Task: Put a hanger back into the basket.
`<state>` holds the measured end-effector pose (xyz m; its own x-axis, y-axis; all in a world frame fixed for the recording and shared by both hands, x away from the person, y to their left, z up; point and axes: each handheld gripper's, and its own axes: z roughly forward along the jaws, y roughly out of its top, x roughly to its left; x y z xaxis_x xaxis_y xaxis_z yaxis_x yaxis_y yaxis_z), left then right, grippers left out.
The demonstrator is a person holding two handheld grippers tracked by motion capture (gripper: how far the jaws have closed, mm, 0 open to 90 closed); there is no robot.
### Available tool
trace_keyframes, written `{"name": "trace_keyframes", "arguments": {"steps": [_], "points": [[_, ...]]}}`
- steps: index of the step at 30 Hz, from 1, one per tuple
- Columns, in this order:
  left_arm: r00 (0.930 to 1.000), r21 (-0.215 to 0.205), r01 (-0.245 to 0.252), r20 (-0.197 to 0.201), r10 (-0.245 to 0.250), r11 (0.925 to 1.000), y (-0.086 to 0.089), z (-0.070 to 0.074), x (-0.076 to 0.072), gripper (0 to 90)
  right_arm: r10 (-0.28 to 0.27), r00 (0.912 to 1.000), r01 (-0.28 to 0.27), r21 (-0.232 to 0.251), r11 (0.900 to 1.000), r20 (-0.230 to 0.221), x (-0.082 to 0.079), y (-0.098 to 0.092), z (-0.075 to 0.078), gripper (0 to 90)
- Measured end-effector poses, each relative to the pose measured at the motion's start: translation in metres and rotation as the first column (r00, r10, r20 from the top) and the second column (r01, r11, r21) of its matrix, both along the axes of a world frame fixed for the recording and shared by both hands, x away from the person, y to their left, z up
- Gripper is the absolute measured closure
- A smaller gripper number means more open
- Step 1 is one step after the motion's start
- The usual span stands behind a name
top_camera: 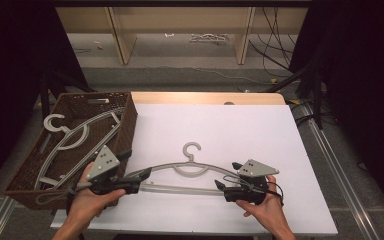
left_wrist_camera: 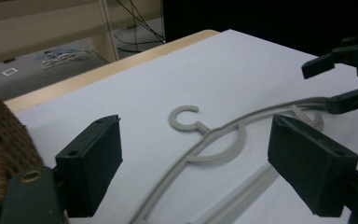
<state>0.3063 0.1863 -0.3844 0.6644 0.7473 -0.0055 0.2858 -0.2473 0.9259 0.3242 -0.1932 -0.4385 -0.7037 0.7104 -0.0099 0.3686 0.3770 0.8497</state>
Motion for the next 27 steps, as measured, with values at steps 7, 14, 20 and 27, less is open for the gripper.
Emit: {"name": "trace_keyframes", "arguments": {"steps": [7,14,20,27], "points": [[0.9993,-0.005,0.036,-0.006,-0.036,0.9994,-0.014,-0.023,-0.008,18.0,-0.004,0.9999,0.004,-0.004,1.0,0.009,0.0,0.0,-0.001,19.7],[0.9983,-0.013,0.058,-0.002,-0.058,0.9982,-0.021,-0.046,-0.017,17.7,-0.004,0.9999,0.004,-0.012,1.0,0.011,0.002,0.0,-0.003,19.6],[0.9977,-0.004,0.058,-0.034,-0.059,0.9983,-0.021,-0.054,-0.016,17.8,-0.006,0.9999,0.006,-0.022,1.0,0.011,0.007,0.0,-0.004,19.7],[0.997,0.022,0.07,-0.035,-0.07,0.9973,-0.023,-0.057,-0.014,18.0,0.04,0.9972,-0.049,-0.137,0.989,-0.063,0.034,0.011,-0.016,27.4]]}}
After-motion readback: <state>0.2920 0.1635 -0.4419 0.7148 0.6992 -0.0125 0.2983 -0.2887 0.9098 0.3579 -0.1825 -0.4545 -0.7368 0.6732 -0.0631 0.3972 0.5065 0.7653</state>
